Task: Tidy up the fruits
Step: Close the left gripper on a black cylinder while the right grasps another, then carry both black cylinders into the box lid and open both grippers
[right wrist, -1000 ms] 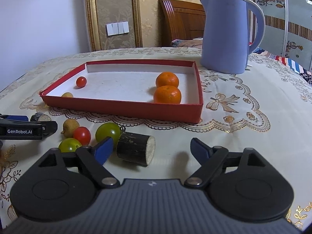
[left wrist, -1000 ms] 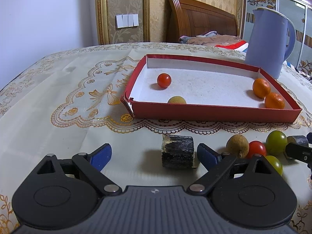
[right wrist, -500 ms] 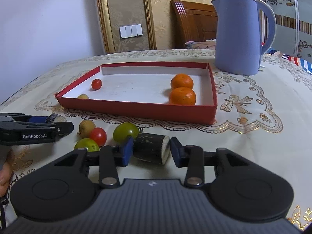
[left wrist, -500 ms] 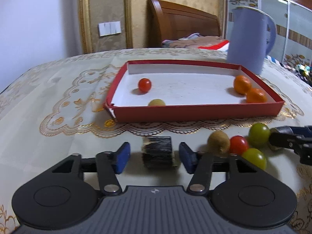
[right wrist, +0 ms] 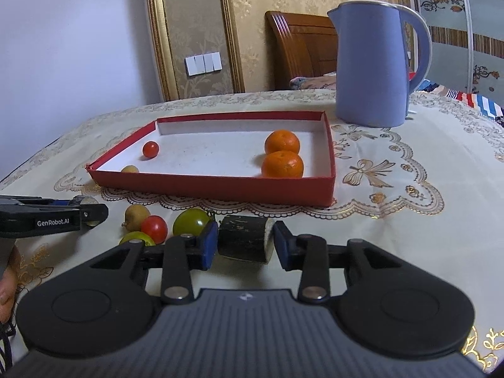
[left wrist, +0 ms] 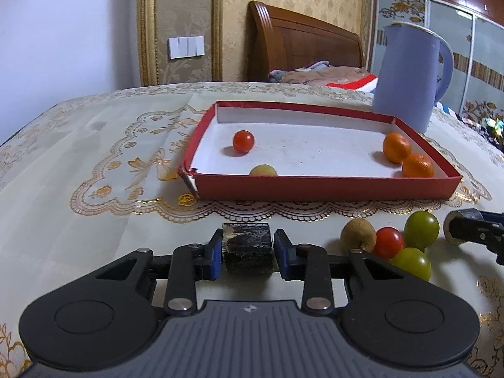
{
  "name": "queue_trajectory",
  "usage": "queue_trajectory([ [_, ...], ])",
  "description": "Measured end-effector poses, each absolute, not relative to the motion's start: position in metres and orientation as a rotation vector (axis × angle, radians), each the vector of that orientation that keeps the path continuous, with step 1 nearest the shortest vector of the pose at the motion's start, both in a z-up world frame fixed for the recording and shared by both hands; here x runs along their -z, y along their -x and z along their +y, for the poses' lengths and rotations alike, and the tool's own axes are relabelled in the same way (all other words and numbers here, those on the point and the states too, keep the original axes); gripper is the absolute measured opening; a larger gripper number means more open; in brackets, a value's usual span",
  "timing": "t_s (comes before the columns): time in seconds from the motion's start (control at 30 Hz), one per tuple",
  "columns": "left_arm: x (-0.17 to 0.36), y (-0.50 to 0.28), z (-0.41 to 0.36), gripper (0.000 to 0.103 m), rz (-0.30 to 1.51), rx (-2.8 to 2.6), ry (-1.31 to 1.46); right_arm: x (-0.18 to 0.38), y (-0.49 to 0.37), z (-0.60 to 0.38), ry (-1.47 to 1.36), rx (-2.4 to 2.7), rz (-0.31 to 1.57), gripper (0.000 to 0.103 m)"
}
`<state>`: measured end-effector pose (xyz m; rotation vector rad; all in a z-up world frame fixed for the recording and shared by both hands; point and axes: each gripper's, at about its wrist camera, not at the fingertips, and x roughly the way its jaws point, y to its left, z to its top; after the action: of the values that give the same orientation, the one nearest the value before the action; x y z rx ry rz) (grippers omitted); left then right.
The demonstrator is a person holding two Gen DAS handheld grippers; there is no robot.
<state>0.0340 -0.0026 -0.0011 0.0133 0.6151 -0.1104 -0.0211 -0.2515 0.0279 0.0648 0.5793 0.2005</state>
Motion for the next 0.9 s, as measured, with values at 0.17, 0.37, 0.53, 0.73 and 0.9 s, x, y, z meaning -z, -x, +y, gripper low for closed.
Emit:
queue_trajectory([
  [0.17,-0.005,-0.028,-0.007,0.033,0.597,0.104,-0.048,-0.037,0.021,-0.252,-0.043,-0.196,0.552,0.036],
  [0.37,-0.026,-0.031,-0.007,0.033,0.577,0.112,0.018,-0.052,0.015,-0.252,-0.027,-0.187,0.512,0.036],
  [0.53,-0.041,-0.055,-0.016,0.033,0.580,0.103,0.013,-0.065,-0.001,-0.243,0.020,-0.186,0.476,0.036],
  [0.73,-0.037,-0.091,-0.032,0.033,0.598,0.082,0.002,-0.066,-0.033,-0.228,0.065,-0.170,0.465,0.036],
  [0.9,-0.028,-0.117,-0.038,0.033,0.608,0.051,-0.008,-0.056,-0.070,-0.219,0.065,-0.154,0.505,0.036],
])
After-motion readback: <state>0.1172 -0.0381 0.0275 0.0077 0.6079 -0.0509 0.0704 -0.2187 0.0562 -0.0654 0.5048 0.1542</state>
